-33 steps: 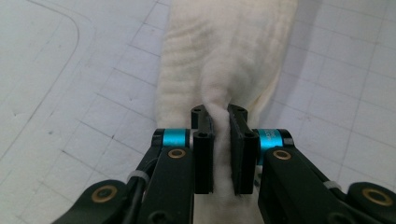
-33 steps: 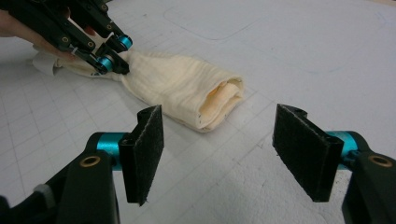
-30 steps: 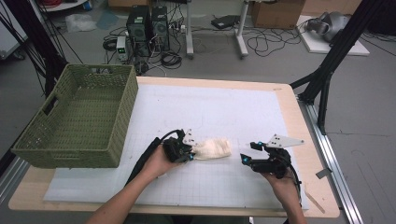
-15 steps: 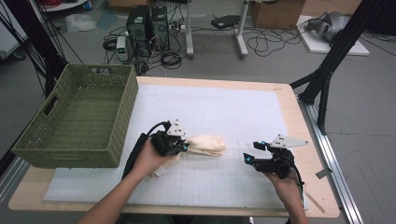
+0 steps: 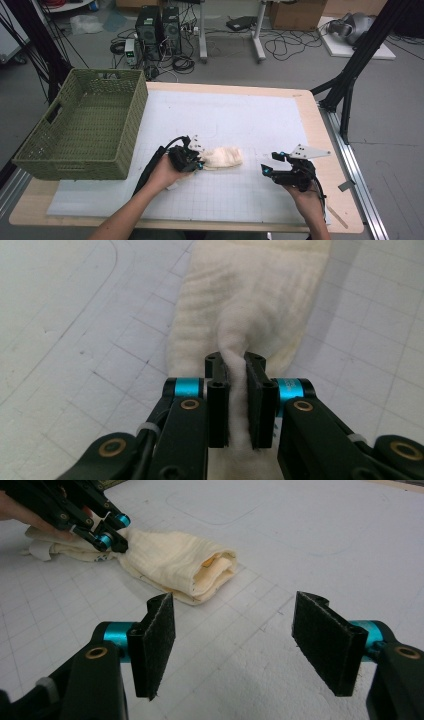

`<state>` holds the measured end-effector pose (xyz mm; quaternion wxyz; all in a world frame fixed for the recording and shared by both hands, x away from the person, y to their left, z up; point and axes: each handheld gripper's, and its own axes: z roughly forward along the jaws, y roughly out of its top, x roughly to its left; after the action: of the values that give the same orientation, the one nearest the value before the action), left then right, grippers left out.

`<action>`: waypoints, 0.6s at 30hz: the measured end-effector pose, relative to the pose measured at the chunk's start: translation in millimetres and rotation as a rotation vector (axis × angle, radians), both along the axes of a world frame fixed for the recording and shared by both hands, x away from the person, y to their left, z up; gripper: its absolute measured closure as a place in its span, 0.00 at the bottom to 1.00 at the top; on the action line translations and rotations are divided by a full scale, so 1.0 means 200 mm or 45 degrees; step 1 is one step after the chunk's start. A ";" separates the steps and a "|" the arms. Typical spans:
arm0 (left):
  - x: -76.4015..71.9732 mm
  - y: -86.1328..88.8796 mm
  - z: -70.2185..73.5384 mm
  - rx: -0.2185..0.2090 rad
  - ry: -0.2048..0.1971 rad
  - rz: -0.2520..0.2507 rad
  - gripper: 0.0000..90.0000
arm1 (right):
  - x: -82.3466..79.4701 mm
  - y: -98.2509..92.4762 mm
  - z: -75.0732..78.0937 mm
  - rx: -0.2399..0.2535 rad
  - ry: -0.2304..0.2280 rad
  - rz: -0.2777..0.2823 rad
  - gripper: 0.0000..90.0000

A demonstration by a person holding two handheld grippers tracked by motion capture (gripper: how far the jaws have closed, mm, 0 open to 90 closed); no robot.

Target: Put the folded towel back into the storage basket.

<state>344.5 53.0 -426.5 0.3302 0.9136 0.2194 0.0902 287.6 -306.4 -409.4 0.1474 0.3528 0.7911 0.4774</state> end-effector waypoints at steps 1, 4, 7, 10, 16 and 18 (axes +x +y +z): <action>0.00 0.01 0.00 -0.022 0.026 -0.006 0.84 | 0.00 0.00 0.00 0.000 0.002 -0.003 0.37; 0.01 0.05 0.04 -0.089 0.060 -0.023 0.68 | 0.00 0.00 0.00 0.003 -0.001 -0.004 0.37; 0.02 0.08 0.10 -0.150 0.051 -0.029 0.60 | 0.00 -0.01 0.00 0.001 0.010 -0.006 0.37; 0.04 0.09 0.18 -0.165 0.023 -0.070 0.58 | 0.00 0.00 0.00 -0.003 0.005 0.001 0.37; 0.10 0.03 0.10 -0.018 0.061 -0.084 0.59 | 0.00 0.00 0.00 -0.004 -0.003 0.003 0.37; 0.11 0.02 0.07 0.031 0.070 -0.081 0.60 | 0.00 0.00 0.00 -0.002 0.003 -0.001 0.37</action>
<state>366.5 57.9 -413.1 0.3158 0.9262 0.1981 0.0572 287.5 -306.9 -409.2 0.1471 0.3536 0.7914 0.4764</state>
